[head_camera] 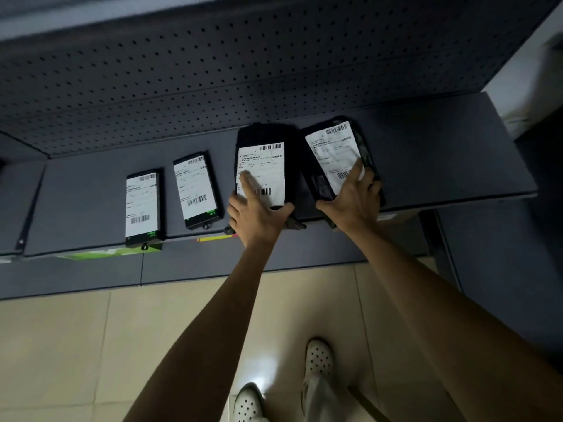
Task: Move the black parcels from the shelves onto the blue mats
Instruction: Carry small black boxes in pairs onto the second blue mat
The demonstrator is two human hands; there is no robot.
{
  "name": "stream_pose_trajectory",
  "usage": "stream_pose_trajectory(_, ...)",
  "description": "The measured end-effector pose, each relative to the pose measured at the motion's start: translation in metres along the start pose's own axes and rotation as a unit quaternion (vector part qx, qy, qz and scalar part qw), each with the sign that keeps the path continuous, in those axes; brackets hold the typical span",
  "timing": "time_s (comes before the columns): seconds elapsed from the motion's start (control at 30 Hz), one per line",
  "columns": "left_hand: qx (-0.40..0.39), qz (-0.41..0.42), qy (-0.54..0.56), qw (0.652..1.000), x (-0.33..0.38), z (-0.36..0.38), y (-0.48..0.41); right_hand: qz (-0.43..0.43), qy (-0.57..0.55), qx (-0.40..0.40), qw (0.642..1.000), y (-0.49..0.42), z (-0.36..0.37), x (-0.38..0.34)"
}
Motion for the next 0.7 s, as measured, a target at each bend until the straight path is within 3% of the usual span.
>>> stream_pose_trajectory(0.33,0.033,-0.005,0.012,0.999,-0.062,-0.113,0.053,-0.047,0.032,-0.010,0.998,0.103,-0.035,-0.072)
stream_pose_trajectory(0.7,0.121,-0.070,0.039,0.989,-0.232,-0.300,0.136,-0.155,0.031,-0.053,0.986,0.290,-0.017,-0.226)
Point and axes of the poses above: each hand's wrist, its own y-axis away from the middle knuckle, its own z-axis out of the palm, x = y × z, the point moved 10 cm from there along -y, towards the middle knuckle, and after that the axes turned 2 degrees about -y, right-handed, at the moved point
